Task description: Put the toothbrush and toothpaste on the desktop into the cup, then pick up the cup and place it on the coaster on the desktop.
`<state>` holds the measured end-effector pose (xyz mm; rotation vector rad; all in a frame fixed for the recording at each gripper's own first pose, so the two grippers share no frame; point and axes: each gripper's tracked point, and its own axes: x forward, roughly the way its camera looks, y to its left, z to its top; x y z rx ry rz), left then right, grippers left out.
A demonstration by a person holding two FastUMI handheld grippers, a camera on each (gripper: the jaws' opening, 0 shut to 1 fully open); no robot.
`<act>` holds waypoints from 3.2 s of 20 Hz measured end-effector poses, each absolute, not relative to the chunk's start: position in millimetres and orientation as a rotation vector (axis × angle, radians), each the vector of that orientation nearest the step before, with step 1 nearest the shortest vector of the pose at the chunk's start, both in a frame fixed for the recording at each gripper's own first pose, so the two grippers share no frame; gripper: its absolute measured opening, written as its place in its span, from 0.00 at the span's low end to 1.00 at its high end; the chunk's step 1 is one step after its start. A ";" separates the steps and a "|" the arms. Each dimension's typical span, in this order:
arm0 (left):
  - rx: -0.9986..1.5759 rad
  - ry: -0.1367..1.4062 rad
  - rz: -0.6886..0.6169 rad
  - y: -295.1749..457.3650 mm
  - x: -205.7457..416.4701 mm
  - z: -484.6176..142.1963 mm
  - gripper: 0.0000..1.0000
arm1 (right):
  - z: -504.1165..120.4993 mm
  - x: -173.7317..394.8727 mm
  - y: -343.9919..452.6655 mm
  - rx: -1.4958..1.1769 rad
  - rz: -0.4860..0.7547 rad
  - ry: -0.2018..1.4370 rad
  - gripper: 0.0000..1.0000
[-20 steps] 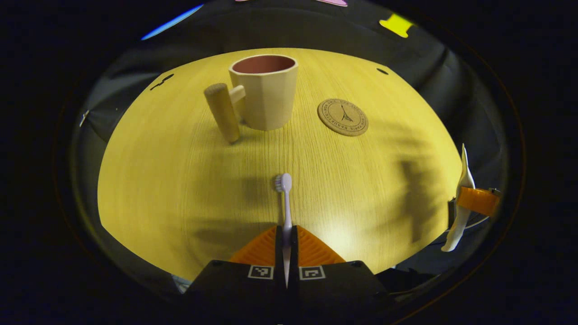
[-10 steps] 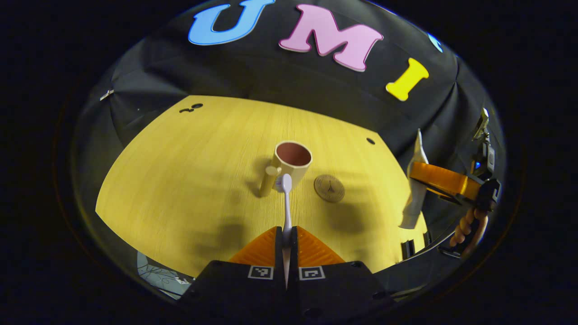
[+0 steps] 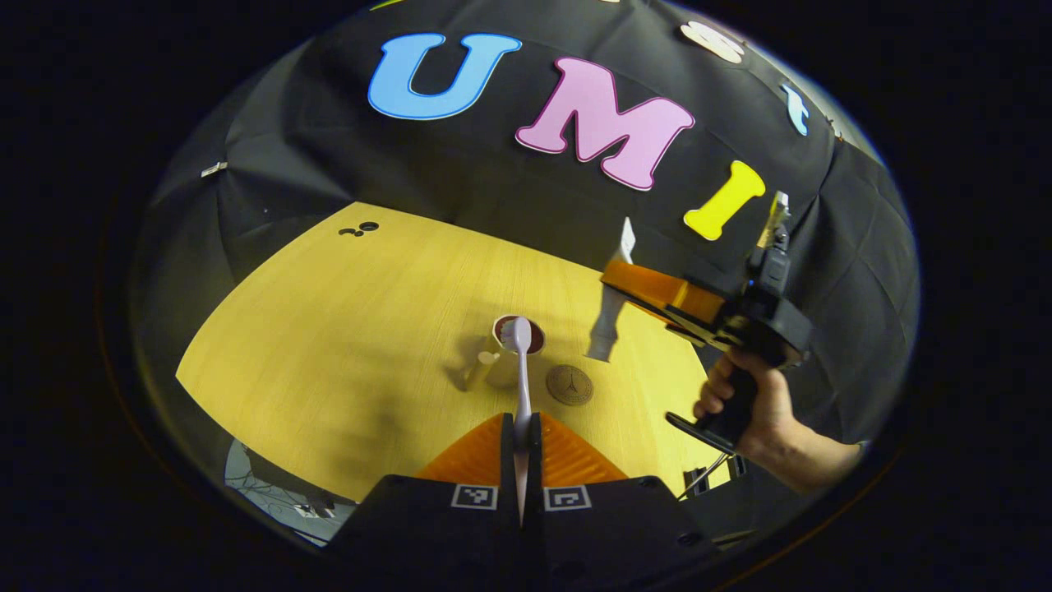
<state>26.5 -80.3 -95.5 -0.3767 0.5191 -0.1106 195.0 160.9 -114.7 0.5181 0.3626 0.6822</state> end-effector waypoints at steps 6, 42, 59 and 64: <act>-0.386 0.529 -0.055 -75.4 15.0 -96.0 0.06 | -154.2 236.8 199.4 0.496 0.692 0.378 0.22; -0.350 0.236 -0.186 -77.6 88.7 -12.2 0.06 | -202.8 149.7 89.2 0.450 0.490 0.524 0.70; -0.411 0.078 -0.128 -72.0 252.1 -20.9 0.06 | -246.4 62.3 -104.1 0.534 0.051 0.646 0.70; -0.400 0.138 -0.080 -62.3 271.4 -70.4 0.06 | -261.2 51.6 -127.3 0.559 -0.021 0.665 0.70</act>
